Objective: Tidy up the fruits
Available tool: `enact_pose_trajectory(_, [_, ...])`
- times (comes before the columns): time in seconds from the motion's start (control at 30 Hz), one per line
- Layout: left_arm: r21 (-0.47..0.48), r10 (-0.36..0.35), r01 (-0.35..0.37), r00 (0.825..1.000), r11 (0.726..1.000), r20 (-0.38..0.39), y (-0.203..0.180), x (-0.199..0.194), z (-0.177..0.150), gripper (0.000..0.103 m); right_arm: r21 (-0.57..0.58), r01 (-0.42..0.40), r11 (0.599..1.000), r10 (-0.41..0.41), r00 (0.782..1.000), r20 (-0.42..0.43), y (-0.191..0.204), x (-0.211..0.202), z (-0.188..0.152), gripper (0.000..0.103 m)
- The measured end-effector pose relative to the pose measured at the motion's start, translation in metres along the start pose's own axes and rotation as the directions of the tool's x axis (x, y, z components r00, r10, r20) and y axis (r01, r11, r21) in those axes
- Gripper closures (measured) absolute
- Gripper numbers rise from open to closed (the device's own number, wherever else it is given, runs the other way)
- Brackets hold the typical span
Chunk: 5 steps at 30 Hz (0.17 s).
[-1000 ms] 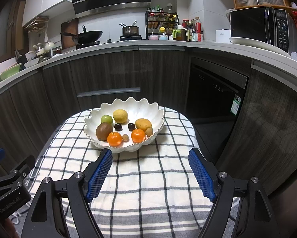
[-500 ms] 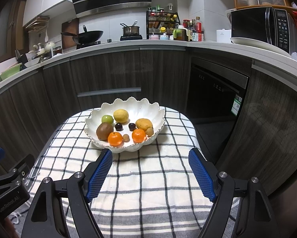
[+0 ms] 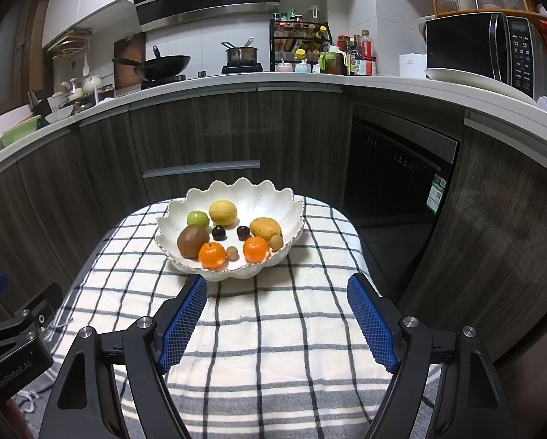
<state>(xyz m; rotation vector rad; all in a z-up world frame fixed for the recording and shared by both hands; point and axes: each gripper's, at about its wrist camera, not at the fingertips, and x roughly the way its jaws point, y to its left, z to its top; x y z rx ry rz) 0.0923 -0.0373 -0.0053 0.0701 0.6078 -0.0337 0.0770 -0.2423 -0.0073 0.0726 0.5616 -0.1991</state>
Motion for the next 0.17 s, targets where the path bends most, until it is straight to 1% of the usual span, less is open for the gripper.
enact_pose_trajectory(0.17, [0.000, 0.002, -0.002, 1.000, 1.000, -0.001, 0.0003, -0.0001, -0.0003, 0.007, 0.000, 0.001, 1.000, -0.001, 1.000, 0.000, -0.0001, 0.0000, 0.0001, 0.024])
